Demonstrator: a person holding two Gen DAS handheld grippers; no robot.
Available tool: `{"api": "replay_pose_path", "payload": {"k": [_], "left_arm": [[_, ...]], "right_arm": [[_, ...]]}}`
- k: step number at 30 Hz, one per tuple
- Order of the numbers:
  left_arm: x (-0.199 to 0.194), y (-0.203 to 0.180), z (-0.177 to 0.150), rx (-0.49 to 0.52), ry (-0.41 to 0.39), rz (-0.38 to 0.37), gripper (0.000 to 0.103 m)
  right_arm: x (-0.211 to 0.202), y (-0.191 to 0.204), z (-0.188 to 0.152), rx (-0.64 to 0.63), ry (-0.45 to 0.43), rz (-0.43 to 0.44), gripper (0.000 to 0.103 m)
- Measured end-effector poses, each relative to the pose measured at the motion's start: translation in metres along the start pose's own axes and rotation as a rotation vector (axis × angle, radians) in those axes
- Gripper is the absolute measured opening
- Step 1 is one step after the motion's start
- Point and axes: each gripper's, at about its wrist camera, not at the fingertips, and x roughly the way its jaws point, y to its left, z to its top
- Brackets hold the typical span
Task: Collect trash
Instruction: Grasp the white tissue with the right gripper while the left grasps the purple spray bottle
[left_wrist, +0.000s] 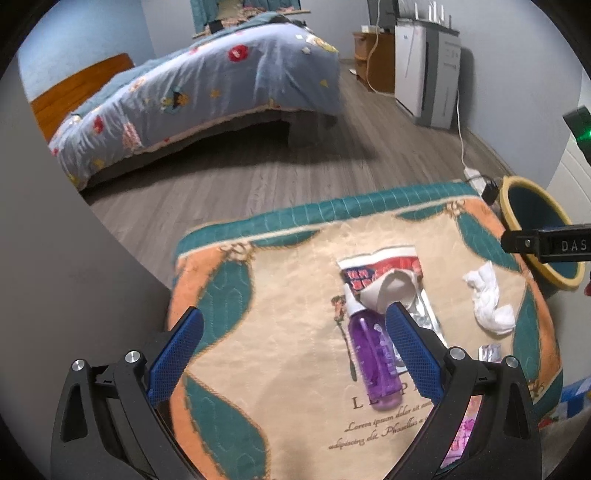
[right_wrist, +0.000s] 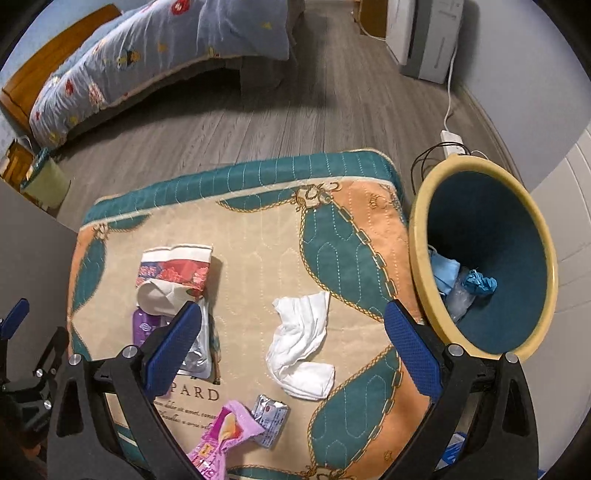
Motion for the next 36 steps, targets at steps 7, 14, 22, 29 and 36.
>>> {"api": "replay_pose_path", "payload": {"k": [7, 14, 22, 29, 36], "left_arm": [[0.050, -0.016, -0.014, -0.100, 0.150, -0.086, 0.098], [0.085, -0.028, -0.024, -0.118, 0.271, -0.097, 0.098], [0.093, -0.027, -0.028, -0.144, 0.307, -0.137, 0.068], [0.096, -0.037, -0.034, -0.108, 0.344, -0.193, 0.033], [0.088, -0.032, -0.031, -0.103, 0.326, -0.169, 0.033]], "right_arm": [[0.027, 0.006, 0.001, -0.094, 0.058, -0.070, 0.097], [0.049, 0.000, -0.002, -0.096, 0.115, -0.059, 0.097], [0.070, -0.009, -0.010, -0.050, 0.205, 0.003, 0.078], [0.085, 0.002, -0.025, -0.123, 0.296, -0.018, 0.043], [0.068, 0.006, -0.023, -0.126, 0.257, 0.012, 0.013]]}}
